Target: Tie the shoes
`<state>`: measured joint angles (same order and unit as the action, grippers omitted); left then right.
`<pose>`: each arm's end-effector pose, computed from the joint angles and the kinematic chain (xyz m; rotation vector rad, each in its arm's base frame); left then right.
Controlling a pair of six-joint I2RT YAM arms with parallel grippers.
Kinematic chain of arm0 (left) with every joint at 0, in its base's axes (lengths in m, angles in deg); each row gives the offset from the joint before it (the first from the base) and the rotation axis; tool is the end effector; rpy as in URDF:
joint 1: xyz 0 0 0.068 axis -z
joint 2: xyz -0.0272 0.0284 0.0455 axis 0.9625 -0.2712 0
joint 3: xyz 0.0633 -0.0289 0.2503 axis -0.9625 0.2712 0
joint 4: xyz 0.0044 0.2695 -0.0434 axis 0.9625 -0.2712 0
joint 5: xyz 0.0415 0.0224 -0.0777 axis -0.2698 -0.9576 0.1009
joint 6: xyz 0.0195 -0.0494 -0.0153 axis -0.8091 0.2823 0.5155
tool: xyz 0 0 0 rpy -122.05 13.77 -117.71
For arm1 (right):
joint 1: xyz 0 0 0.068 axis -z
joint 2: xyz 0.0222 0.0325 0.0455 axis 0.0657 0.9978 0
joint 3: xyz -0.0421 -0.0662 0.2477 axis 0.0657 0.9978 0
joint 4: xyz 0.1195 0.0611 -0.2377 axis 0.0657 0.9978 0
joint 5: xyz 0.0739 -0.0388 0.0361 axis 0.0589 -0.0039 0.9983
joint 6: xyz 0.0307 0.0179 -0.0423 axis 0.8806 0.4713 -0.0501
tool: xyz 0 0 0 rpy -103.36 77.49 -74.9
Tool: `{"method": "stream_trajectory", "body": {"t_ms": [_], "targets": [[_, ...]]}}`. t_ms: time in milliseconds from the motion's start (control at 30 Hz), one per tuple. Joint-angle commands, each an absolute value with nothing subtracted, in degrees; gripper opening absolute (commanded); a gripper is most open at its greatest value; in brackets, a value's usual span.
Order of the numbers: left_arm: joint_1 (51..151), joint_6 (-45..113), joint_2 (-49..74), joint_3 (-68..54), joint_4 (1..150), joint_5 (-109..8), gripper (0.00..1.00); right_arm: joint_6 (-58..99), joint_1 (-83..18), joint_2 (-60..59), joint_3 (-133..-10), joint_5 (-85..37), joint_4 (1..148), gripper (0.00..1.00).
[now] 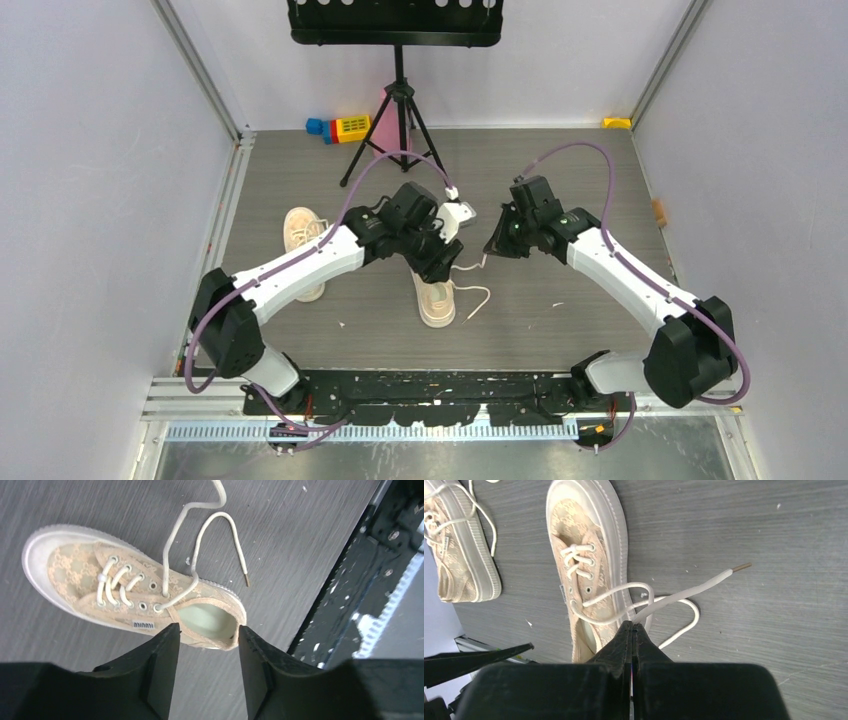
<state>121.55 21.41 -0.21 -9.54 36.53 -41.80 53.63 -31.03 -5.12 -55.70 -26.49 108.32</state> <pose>0.2261 -0.2610 0.2791 1.1651 2.2380 -0.7043 0.2601 0.1381 0.2551 0.2336 2.5464 0.6011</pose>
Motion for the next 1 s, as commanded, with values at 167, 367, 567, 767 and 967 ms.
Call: {"method": "stream_trajectory", "body": {"t_ms": [167,367,567,767,967], "targets": [[121.7,4.1,-9.3,-15.5,35.4,-38.7,0.45,54.5,-30.9,-10.5,-52.7,-25.9,109.7,0.00],[121.7,2.1,-15.5,-20.9,31.8,-35.5,0.45,53.7,-30.9,-11.0,-52.9,-27.7,110.9,0.00],[121.7,1.0,-17.6,-21.3,28.7,-38.3,0.40,53.7,-31.0,-10.6,-52.8,-27.7,110.9,0.00],[121.5,-0.3,-17.4,-20.9,27.3,-40.1,0.33,53.2,-31.0,-10.3,-53.3,-27.6,111.3,0.00],[121.5,-1.4,-18.2,-21.2,25.4,-42.3,0.21,53.2,-30.9,-10.1,-53.1,-27.5,111.3,0.00]]}}
